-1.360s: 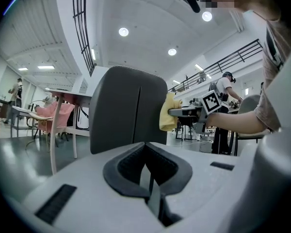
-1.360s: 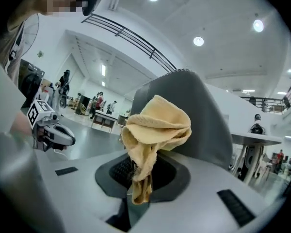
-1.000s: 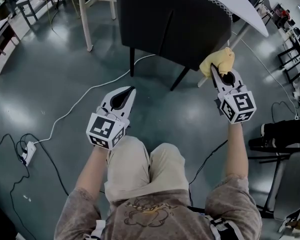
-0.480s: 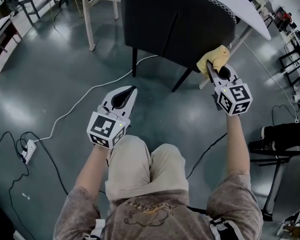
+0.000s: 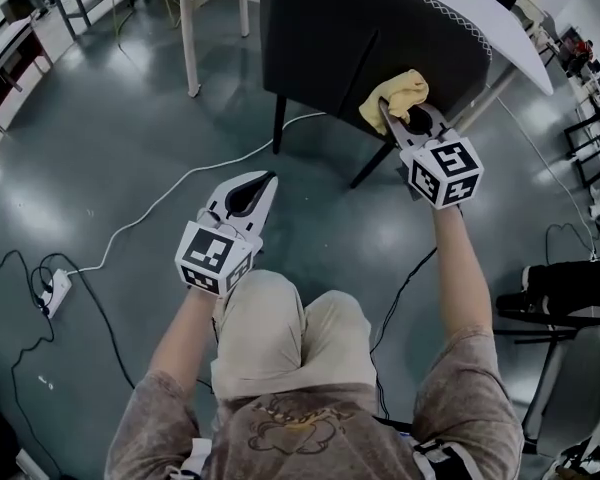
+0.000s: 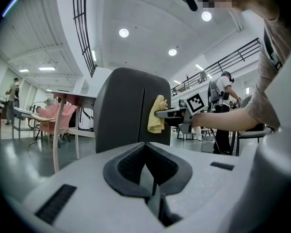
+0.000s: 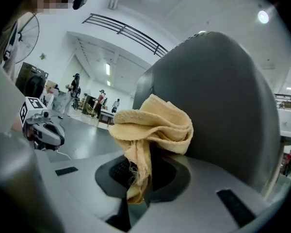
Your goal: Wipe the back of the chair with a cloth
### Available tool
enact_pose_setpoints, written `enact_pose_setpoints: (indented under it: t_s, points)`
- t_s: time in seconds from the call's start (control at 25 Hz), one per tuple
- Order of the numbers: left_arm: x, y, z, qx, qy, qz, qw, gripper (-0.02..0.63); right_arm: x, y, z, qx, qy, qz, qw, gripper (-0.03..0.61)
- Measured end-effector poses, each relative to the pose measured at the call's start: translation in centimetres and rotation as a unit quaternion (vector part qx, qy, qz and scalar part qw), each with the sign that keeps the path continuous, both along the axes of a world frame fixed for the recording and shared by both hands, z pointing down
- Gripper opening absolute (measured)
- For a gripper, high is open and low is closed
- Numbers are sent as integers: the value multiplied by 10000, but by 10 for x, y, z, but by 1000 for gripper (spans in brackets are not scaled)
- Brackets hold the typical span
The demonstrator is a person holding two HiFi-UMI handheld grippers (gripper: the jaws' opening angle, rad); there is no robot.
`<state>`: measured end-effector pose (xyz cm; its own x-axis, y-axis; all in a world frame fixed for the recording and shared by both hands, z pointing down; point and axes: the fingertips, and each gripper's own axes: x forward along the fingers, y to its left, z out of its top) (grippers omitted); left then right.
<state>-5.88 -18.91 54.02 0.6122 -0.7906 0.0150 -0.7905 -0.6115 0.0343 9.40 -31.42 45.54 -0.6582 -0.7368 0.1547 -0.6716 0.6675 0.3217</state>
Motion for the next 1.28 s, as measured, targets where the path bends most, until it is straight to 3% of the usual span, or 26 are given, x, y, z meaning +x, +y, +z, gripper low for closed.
enact_pose_setpoints:
  t_s: [0.48, 0.92, 1.28]
  points:
    - [-17, -5, 12, -128, -100, -120, 9998, 9, -108, -31, 14, -244, -88, -708, 9972, 64]
    - [-30, -8, 12, -175, -181, -230, 9994, 9, -183, -56, 21, -483, -56, -1133, 9924, 64]
    - [-38, -8, 17, -206, -206, -291, 9992, 9, -189, -38, 36, -472, 34, -1404, 9890, 64]
